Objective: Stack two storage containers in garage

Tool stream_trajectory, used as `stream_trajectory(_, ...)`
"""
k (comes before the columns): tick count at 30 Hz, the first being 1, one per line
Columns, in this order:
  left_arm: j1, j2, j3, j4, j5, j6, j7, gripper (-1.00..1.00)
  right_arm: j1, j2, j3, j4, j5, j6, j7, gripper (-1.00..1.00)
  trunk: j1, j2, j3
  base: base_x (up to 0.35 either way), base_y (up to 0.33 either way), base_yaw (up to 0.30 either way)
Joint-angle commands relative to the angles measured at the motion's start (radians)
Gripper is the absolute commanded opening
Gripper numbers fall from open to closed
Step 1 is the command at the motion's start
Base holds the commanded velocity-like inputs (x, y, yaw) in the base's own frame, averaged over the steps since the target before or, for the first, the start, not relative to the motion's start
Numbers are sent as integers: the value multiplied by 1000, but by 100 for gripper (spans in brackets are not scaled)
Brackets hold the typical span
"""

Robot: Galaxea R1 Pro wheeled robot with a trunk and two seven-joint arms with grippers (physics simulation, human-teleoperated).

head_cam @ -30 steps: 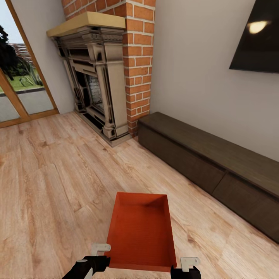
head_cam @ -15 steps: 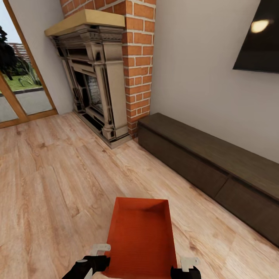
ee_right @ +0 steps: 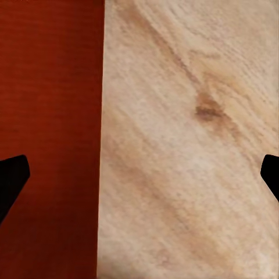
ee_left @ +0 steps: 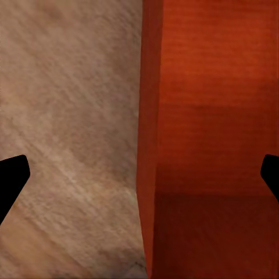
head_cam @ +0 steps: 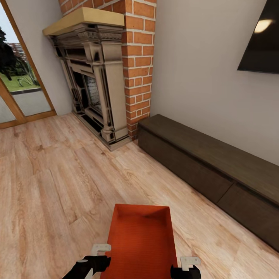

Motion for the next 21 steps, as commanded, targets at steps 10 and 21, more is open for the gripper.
stream_trajectory(10, -4, -14, -7, 3, -14, 4, 10, 100, -48, -1, 8, 17, -22, 7, 9, 100, 0, 0, -1, 1, 0, 0)
stream_trajectory(21, -102, -44, -7, 141, -19, 0, 66, 100, -98, 0, 8, 61, -26, 8, 16, 100, 0, 0, -1, 0, 0, 0)
